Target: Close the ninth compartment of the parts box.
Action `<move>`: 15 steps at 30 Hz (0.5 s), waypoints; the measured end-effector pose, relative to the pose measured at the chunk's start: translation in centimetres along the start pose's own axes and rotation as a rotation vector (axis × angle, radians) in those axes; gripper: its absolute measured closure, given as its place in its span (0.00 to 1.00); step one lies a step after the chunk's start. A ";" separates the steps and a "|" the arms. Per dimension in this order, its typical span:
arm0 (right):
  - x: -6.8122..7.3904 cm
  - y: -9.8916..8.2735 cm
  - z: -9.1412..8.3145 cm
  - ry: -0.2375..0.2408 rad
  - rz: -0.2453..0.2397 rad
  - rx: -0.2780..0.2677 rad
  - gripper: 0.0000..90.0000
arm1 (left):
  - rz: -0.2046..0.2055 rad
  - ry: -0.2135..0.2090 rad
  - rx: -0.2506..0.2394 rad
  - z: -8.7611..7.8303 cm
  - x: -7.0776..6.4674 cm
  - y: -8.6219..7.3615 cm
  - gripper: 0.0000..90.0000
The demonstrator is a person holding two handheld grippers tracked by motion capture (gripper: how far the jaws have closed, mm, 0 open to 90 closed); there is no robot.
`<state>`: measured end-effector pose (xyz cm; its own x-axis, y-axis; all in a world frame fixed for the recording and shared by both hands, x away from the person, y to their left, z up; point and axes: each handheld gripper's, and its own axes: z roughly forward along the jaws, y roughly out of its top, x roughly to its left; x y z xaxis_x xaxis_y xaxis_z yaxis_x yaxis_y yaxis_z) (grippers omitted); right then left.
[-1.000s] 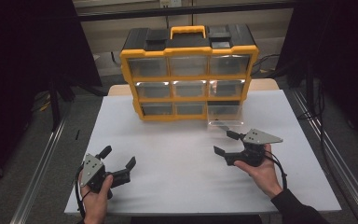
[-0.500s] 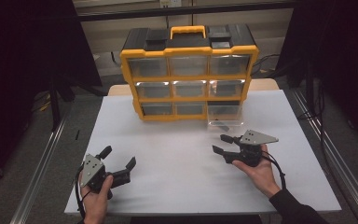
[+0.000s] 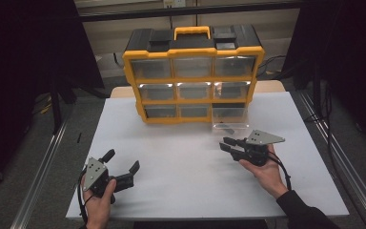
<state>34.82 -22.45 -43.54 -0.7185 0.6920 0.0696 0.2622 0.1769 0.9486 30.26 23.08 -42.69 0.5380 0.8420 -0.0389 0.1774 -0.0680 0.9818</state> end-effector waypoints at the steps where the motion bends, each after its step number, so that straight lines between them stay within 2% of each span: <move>1: -0.1 0.1 0.0 -0.003 -0.003 -0.003 0.81 | 0.003 0.000 0.002 0.0 0.0 0.0 0.03; 6: -0.3 0.4 0.3 0.014 0.003 -0.015 0.91 | -0.005 0.001 -0.004 0.0 0.0 0.0 0.03; 11: -0.4 0.3 1.0 0.030 0.007 0.011 0.98 | 0.000 0.002 -0.002 0.0 0.0 0.0 0.03; 15: -0.5 0.4 1.2 0.033 0.007 0.023 1.00 | 0.000 0.002 -0.003 0.0 0.0 0.0 0.03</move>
<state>36.05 -21.82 -43.56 -0.7376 0.6697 0.0868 0.2817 0.1883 0.9408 30.27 23.11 -42.65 0.5367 0.8429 -0.0382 0.1743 -0.0665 0.9824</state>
